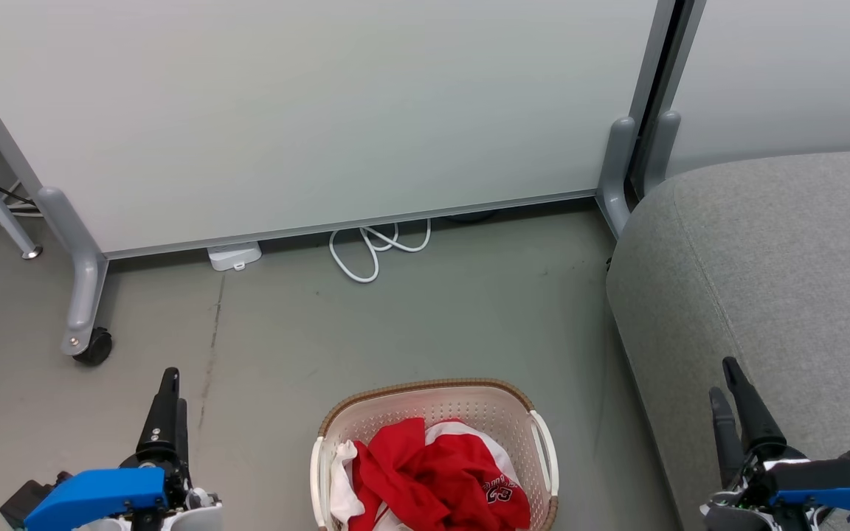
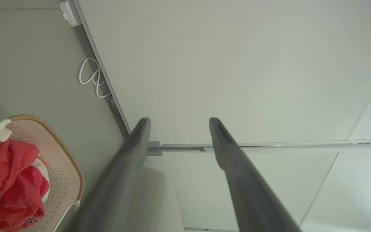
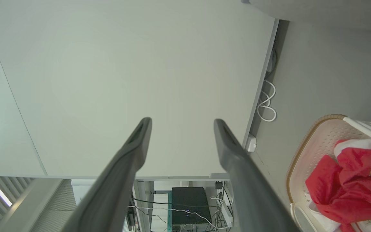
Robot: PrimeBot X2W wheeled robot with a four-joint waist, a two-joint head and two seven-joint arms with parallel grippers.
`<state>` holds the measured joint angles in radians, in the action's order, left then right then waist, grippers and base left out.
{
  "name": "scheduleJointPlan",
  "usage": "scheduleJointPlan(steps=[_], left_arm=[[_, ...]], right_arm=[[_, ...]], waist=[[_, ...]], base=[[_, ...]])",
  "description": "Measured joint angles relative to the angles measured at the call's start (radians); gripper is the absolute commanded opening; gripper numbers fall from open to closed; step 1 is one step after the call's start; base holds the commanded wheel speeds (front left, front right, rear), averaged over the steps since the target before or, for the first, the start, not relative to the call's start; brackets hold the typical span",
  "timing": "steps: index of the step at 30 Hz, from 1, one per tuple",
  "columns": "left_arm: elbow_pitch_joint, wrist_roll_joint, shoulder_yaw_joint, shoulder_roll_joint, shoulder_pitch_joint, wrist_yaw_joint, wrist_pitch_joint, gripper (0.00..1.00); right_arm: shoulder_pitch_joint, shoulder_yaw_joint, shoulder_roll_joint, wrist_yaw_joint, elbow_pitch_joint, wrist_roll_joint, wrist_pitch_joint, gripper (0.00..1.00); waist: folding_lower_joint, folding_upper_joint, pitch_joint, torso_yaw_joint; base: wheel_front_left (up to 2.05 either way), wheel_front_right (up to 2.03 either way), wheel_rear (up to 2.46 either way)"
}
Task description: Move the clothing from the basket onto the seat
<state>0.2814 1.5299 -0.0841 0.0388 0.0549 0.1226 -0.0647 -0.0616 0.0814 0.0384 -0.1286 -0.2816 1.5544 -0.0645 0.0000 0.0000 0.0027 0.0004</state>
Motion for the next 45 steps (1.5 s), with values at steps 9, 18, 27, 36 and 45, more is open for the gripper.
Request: scheduleJointPlan(steps=[9, 18, 27, 36, 45], left_arm=[[-0.029, -0.183, 0.035, 0.000, 0.000, -0.021, 0.041, 1.00], [-0.034, -0.381, 0.074, 0.001, 0.001, -0.030, 0.077, 1.00], [-0.027, -0.535, 0.103, 0.002, 0.005, -0.035, 0.111, 1.00], [-0.016, -0.670, 0.127, 0.003, 0.009, -0.035, 0.140, 1.00], [-0.002, -0.781, 0.142, 0.004, 0.011, -0.034, 0.167, 1.00]], right_arm=[[-0.001, -0.014, 0.000, 0.000, -0.002, -0.186, 0.040, 1.00], [-0.005, -0.026, 0.001, 0.000, -0.008, -0.385, 0.076, 1.00], [-0.009, -0.030, 0.001, 0.000, -0.016, -0.540, 0.110, 1.00], [-0.013, -0.038, 0.002, 0.000, -0.018, -0.673, 0.129, 1.00], [-0.013, -0.041, 0.002, 0.000, -0.017, -0.793, 0.140, 1.00]], waist=[[0.0000, 0.0000, 0.000, 0.002], [0.0000, 0.0001, 0.000, 0.003], [0.0000, 0.0000, 0.000, 0.004], [0.0000, 0.0000, 0.000, 0.006], [0.0000, 0.0000, -0.001, 0.007]], base=[[0.00, 0.00, 0.00], [0.00, 0.00, 0.00], [0.00, 0.00, 0.00], [0.00, 0.00, 0.00], [0.00, 0.00, 0.00]])
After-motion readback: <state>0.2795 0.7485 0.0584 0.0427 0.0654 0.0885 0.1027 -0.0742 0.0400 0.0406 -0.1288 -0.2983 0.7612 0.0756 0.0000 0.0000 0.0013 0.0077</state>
